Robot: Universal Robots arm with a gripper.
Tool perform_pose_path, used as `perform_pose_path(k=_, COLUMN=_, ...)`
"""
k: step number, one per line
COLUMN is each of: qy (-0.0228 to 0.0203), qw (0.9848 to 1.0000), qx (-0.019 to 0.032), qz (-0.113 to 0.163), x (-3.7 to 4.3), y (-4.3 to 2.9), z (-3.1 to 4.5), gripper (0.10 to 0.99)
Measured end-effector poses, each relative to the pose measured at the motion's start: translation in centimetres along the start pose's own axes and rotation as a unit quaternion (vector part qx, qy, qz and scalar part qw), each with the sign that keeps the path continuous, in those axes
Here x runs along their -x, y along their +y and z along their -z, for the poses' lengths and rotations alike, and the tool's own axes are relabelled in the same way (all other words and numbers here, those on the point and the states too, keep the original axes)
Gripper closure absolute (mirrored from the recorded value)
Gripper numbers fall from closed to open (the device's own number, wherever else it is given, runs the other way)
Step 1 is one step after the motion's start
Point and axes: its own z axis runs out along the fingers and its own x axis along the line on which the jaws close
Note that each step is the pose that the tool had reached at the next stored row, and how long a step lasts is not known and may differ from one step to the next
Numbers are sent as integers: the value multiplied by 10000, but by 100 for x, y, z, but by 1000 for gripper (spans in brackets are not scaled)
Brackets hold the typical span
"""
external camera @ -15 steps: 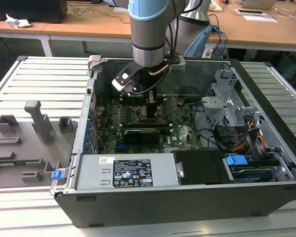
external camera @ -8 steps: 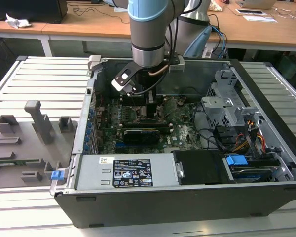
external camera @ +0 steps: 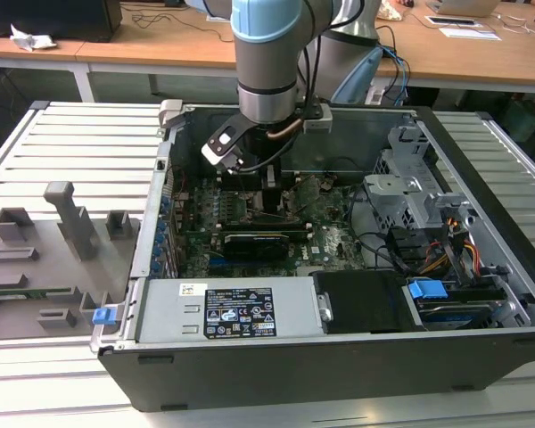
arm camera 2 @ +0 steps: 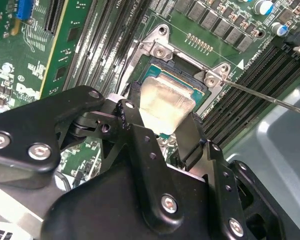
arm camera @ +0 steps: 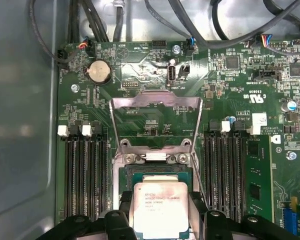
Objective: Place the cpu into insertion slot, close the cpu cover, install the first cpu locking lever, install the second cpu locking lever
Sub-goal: 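Place the cpu into insertion slot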
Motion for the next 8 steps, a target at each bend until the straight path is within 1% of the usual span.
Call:
perform_pose_path(k=5, qy=-18, qw=10000, qx=0, qz=-26, x=-3, y=4, z=-28, gripper=561)
perform_pose_path(k=8, qy=-40, qw=10000, qx=-11, qz=-24, x=-4, y=10, z=-47, gripper=561)
